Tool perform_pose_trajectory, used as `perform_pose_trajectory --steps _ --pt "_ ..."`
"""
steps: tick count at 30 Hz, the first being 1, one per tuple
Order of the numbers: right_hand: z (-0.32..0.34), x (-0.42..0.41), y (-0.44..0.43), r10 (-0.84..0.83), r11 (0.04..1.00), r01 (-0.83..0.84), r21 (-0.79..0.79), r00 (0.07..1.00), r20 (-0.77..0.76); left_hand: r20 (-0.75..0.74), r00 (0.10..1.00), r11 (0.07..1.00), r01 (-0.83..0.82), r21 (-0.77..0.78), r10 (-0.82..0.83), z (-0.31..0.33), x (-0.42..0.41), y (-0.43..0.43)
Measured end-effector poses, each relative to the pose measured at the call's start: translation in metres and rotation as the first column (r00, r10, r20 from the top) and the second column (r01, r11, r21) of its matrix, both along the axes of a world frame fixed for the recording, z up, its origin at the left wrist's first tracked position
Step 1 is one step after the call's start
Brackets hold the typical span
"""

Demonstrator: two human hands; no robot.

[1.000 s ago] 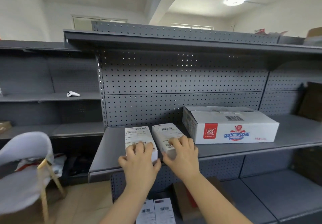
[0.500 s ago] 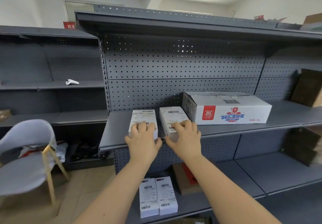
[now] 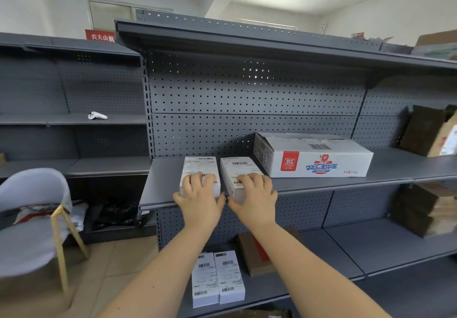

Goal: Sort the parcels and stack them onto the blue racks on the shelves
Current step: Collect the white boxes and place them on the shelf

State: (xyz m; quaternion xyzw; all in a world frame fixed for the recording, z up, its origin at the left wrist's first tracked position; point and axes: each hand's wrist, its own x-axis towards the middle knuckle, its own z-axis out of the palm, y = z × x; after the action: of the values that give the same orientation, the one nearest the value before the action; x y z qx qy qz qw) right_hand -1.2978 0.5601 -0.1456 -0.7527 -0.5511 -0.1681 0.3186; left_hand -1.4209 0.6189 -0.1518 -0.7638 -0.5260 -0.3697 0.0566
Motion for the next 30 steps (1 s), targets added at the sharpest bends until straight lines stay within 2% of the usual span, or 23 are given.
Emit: perform_pose_trajectory --steps 4,7,12,17,22,30 --pt "0.002 0.010 -0.010 0.067 0.996 -0.065 0.056 0.997 -0.037 0.111 0.992 0.997 0.057 0.046 -0.062 -0.003 -0.022 0.006" --pt "0.005 0.019 -0.013 0.091 0.990 -0.090 0.111 0.996 -0.002 0.117 0.985 0.988 0.113 0.104 -0.125 -0.004 -0.037 0.014" --pt "0.027 0.028 -0.010 0.113 0.973 -0.145 0.180 0.978 0.175 0.119 0.966 0.950 0.195 0.244 -0.229 0.014 -0.045 0.021" --pt "0.051 0.043 -0.013 0.135 0.936 -0.249 0.247 0.906 0.401 0.043 0.967 0.889 0.213 0.406 -0.251 0.043 -0.040 0.026" --pt "0.083 0.072 -0.025 0.132 0.881 -0.324 0.345 0.868 0.479 0.049 0.954 0.822 0.229 0.522 -0.297 0.087 -0.007 0.023" --pt "0.123 0.150 -0.074 0.022 0.906 -0.231 0.355 0.864 0.504 0.020 0.913 0.758 0.326 0.565 -0.407 0.125 0.077 0.010"
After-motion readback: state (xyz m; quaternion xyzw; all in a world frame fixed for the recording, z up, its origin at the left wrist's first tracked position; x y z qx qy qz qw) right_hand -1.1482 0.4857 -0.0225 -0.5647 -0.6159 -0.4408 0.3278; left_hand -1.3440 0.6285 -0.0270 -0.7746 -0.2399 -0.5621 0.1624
